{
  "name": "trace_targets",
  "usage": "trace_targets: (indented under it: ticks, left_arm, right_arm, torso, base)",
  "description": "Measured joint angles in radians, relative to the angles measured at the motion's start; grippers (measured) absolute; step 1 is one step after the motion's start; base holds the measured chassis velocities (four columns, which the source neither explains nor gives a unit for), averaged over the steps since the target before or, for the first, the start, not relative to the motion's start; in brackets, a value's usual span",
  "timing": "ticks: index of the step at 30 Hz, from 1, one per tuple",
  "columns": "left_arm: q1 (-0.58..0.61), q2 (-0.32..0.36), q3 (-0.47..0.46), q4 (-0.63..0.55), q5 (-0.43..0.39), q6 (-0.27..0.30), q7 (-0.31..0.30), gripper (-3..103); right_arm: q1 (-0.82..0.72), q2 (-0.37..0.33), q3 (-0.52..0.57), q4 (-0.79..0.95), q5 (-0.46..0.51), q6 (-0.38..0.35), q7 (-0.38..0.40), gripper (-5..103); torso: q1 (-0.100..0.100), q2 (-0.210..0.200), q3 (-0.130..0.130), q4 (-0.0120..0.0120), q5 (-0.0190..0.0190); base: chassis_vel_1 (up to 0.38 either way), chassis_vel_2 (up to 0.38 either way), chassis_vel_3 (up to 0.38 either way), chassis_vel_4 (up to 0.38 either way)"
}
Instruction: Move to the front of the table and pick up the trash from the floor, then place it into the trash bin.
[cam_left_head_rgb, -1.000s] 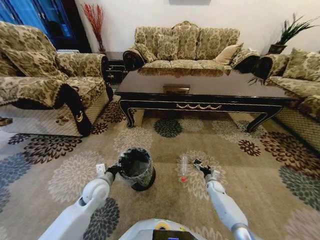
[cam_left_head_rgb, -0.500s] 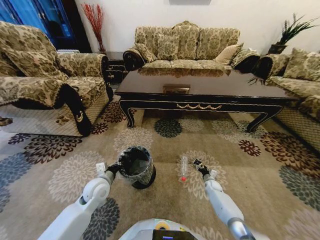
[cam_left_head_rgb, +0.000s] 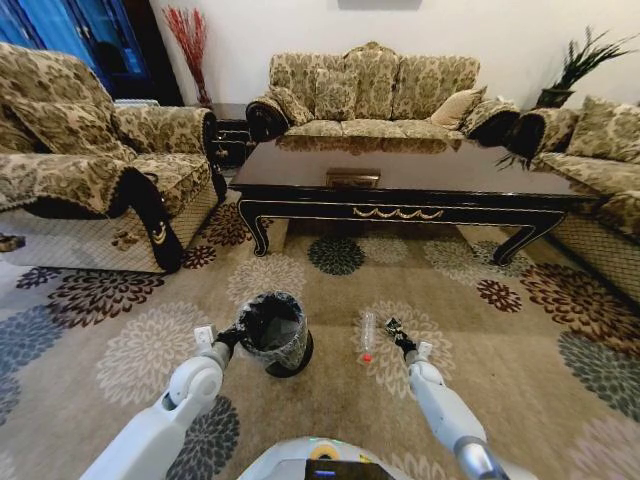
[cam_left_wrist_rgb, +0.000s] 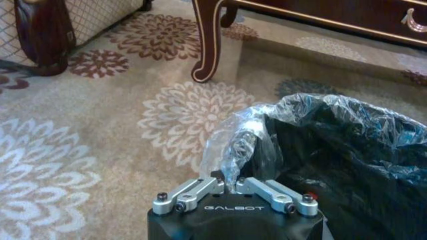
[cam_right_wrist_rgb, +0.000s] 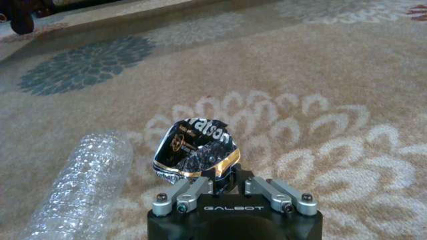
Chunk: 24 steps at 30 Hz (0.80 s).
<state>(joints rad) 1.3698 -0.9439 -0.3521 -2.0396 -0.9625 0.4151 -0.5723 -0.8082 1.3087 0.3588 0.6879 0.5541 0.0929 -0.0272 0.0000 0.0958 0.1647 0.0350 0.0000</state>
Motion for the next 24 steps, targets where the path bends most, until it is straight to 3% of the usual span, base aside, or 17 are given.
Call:
trace_targets:
  ticks: [6,11,19,21,24]
  left_arm:
    - [0.000,0.003,-0.001,0.004,0.001,0.000,0.001,3]
    - [-0.002,0.004,0.001,0.006,0.002,-0.001,0.002,3]
    - [-0.010,0.004,0.013,0.006,0.006,-0.001,0.003,3]
    - [-0.009,0.004,0.014,0.006,0.007,-0.001,0.003,3]
    - [-0.007,0.005,0.014,0.006,0.009,-0.001,0.003,3]
  right_arm:
    - [-0.008,-0.001,0.006,0.010,0.001,-0.002,0.001,19]
    - [-0.031,-0.009,0.017,0.033,0.007,-0.002,0.001,4]
    - [-0.069,-0.019,0.036,0.086,0.033,0.002,0.010,-2]
    - [-0.075,-0.019,0.044,0.096,0.050,-0.003,0.008,8]
    - [-0.076,-0.019,0.050,0.099,0.061,-0.007,0.005,14]
  torso:
    - [0.000,0.000,0.000,0.0002,0.0001]
    - [0.000,0.000,0.000,0.0001,0.0001]
    - [0.000,0.000,0.000,0.0000,0.0001]
    - [0.000,0.000,0.000,0.0001,0.0000]
    - [0.000,0.000,0.000,0.0001,0.0000]
  base:
    - [0.000,0.000,0.000,0.000]
    - [0.000,0.000,0.000,0.000]
    - [0.000,0.000,0.000,0.000]
    - [0.000,0.000,0.000,0.000]
    - [0.000,0.000,0.000,0.000]
